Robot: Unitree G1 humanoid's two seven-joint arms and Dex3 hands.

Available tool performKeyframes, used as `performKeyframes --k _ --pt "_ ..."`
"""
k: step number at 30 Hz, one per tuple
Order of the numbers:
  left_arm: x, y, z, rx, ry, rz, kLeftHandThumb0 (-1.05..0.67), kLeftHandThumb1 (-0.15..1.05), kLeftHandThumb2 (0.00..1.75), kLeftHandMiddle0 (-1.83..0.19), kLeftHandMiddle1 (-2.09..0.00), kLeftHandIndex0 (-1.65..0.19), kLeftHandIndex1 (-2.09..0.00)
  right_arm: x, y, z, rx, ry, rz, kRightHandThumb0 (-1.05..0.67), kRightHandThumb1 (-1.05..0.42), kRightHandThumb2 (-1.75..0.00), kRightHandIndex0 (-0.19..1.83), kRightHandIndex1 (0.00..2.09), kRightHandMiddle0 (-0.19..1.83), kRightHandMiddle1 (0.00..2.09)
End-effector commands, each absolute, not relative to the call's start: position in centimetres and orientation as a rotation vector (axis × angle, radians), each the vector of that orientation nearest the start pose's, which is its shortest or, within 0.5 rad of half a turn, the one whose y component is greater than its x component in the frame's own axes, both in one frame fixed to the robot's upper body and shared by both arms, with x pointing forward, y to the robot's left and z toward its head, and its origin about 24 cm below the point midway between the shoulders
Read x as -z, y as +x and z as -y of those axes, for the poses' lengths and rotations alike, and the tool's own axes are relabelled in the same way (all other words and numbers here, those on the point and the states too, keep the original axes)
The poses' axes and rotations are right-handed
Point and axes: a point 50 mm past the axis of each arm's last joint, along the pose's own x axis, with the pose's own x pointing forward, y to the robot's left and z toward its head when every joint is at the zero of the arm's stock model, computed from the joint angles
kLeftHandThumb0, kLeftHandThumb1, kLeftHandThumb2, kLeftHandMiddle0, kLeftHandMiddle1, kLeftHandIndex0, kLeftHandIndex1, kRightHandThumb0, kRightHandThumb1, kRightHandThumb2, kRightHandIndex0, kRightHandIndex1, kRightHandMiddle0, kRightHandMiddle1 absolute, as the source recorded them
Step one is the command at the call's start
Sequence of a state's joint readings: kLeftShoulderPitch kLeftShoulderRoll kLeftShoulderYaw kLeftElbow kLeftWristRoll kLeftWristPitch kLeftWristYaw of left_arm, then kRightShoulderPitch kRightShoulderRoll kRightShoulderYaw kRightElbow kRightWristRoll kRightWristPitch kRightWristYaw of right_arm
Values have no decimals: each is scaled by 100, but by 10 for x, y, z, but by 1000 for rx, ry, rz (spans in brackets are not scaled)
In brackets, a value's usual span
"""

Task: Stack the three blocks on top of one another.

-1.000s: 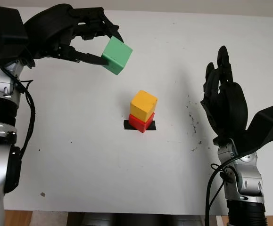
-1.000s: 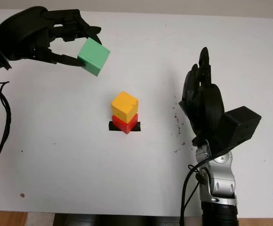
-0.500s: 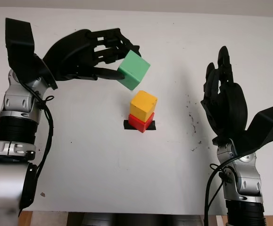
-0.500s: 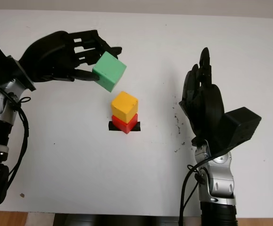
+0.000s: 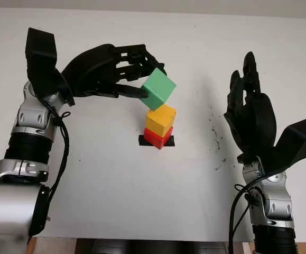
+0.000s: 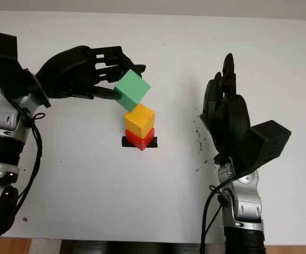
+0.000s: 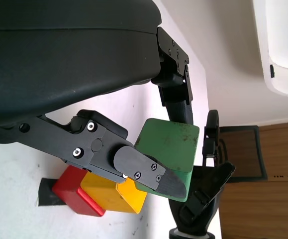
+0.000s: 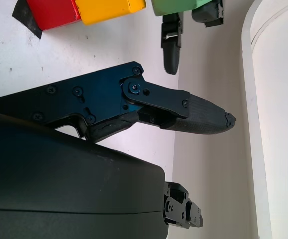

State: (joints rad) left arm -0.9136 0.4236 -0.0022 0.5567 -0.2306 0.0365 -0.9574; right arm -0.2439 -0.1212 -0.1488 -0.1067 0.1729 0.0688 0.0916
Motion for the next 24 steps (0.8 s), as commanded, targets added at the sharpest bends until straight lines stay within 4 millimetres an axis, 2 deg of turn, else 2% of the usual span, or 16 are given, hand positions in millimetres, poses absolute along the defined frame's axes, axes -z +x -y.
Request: performKeyframes --k 1,11,24 --pt "-212 371 -156 945 294 224 -46 101 5 -15 -5 -48 -130 -128 290 185 -27 55 293 -68 -105 -65 -19 0 -19 0" --pt "-207 372 -143 980 218 268 -45 101 5 -18 -6 -45 -129 -128 290 184 -13 59 292 -70 -105 -64 -19 0 -19 0" --pt "-201 371 -136 1015 259 253 -47 102 5 -17 -5 -44 -136 -127 289 185 -20 59 293 -69 -105 -65 -19 0 -19 0"
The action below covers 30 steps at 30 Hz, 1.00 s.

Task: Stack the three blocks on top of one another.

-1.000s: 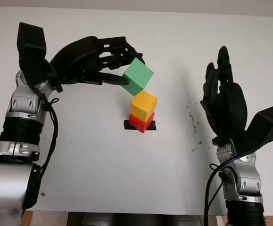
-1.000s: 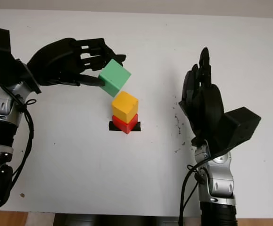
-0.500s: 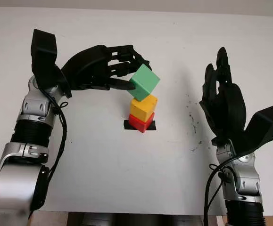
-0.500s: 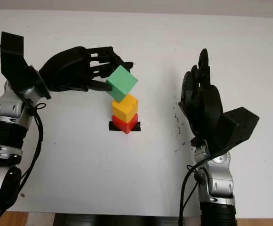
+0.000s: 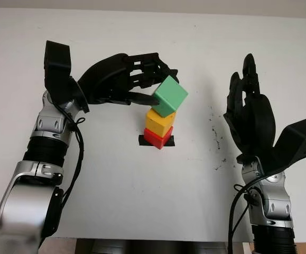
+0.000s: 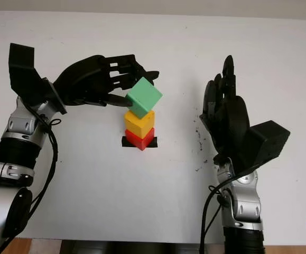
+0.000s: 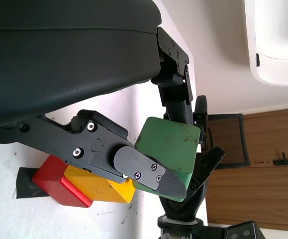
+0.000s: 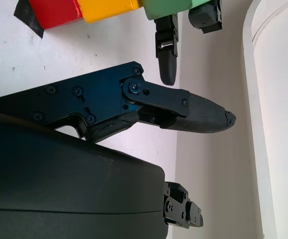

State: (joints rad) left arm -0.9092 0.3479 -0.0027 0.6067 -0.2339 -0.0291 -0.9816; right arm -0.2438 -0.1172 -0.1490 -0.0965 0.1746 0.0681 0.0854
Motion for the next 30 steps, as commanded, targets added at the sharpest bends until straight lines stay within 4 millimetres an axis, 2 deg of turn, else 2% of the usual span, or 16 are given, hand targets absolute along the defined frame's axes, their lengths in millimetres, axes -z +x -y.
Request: performKeyframes --k 1,30 --pt "-201 371 -136 1015 257 247 -47 102 5 -17 -5 -44 -137 -127 289 184 -17 60 292 -69 -105 -65 -19 0 -19 0" --pt "-185 373 -140 1003 239 166 -50 99 5 -18 -6 -51 -127 -125 287 185 0 63 279 -70 -105 -63 -19 0 -19 0"
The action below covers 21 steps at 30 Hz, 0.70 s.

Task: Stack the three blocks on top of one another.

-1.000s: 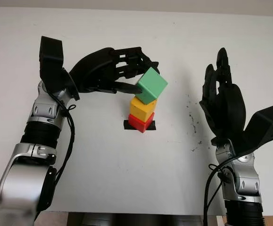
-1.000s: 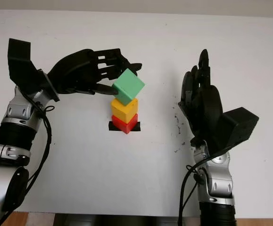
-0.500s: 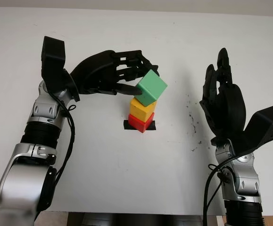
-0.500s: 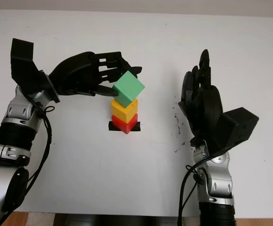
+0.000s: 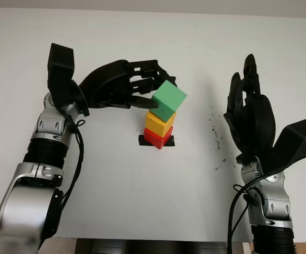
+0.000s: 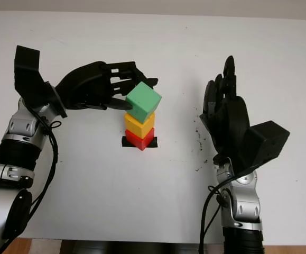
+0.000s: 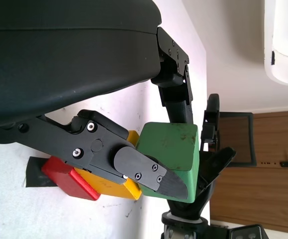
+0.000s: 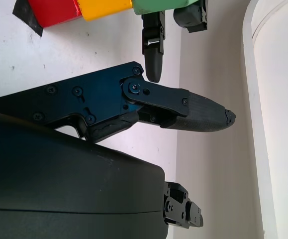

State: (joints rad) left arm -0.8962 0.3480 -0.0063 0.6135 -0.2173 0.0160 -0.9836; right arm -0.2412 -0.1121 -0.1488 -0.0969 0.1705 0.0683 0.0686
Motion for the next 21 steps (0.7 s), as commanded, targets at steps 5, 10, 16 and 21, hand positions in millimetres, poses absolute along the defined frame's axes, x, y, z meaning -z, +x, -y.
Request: performKeyframes --k 5,10,16,21 --pt "-184 375 -142 992 220 145 -49 98 5 -18 -6 -52 -127 -124 287 186 -12 55 280 -70 -105 -65 -19 0 -19 0" --pt "-184 377 -144 987 238 139 -48 100 6 -17 -5 -51 -128 -124 287 185 -19 49 280 -69 -105 -67 -19 0 -19 0" --pt "-183 379 -146 973 253 140 -47 100 5 -18 -5 -51 -131 -124 286 186 -16 50 276 -69 -105 -66 -19 0 -19 0" --pt "-183 380 -149 951 273 146 -46 100 6 -18 -6 -48 -137 -123 286 187 -32 40 273 -68 -105 -67 -19 0 -19 0"
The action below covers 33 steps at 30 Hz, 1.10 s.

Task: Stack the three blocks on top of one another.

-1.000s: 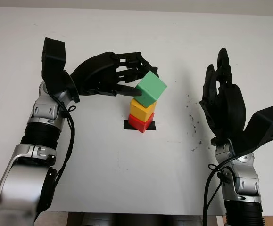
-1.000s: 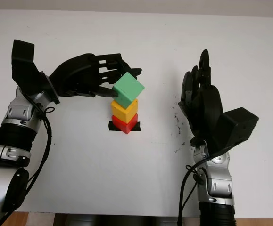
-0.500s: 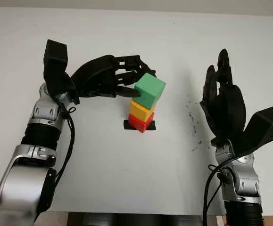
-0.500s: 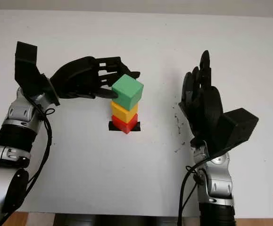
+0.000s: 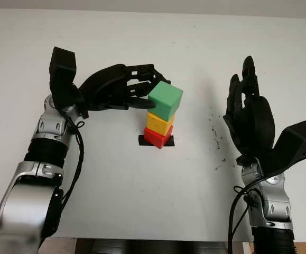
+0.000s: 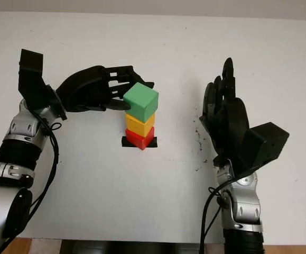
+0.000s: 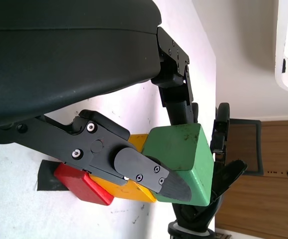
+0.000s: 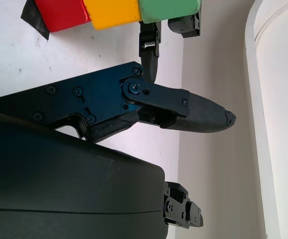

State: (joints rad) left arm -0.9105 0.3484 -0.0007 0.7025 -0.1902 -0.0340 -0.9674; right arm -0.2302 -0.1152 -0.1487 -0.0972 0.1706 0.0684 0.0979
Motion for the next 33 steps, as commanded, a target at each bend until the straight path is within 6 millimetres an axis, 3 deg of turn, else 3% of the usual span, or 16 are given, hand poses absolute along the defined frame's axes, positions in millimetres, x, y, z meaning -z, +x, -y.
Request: performKeyframes --k 1,9,11,15,17,28,33 --pt "-183 380 -150 948 277 147 -45 100 6 -18 -6 -48 -137 -123 286 187 -33 39 274 -68 -105 -67 -19 0 -19 0" --pt "-183 380 -152 952 278 134 -47 100 5 -16 -5 -46 -138 -123 286 187 -37 36 267 -68 -105 -67 -19 0 -19 0" --pt "-183 380 -153 964 268 125 -47 98 5 -15 -5 -45 -125 -123 286 187 -39 32 266 -67 -105 -69 -19 0 -19 0" --pt "-184 378 -152 1019 265 99 -56 93 5 -1 -5 -45 -48 -122 286 187 -48 29 265 -66 -105 -71 -19 0 -19 0" --pt "-185 377 -152 1039 275 105 -58 91 5 4 -4 -45 -27 -122 286 187 -47 31 264 -66 -105 -71 -19 0 -19 0" --pt "-187 372 -152 1099 302 111 -61 88 5 13 -3 -38 -11 -121 286 187 -39 44 257 -65 -105 -68 -19 0 -19 0" --pt "-189 370 -156 1110 331 139 -67 88 5 15 -4 -20 -2 -121 286 187 -39 49 256 -65 -105 -68 -19 0 -19 0"
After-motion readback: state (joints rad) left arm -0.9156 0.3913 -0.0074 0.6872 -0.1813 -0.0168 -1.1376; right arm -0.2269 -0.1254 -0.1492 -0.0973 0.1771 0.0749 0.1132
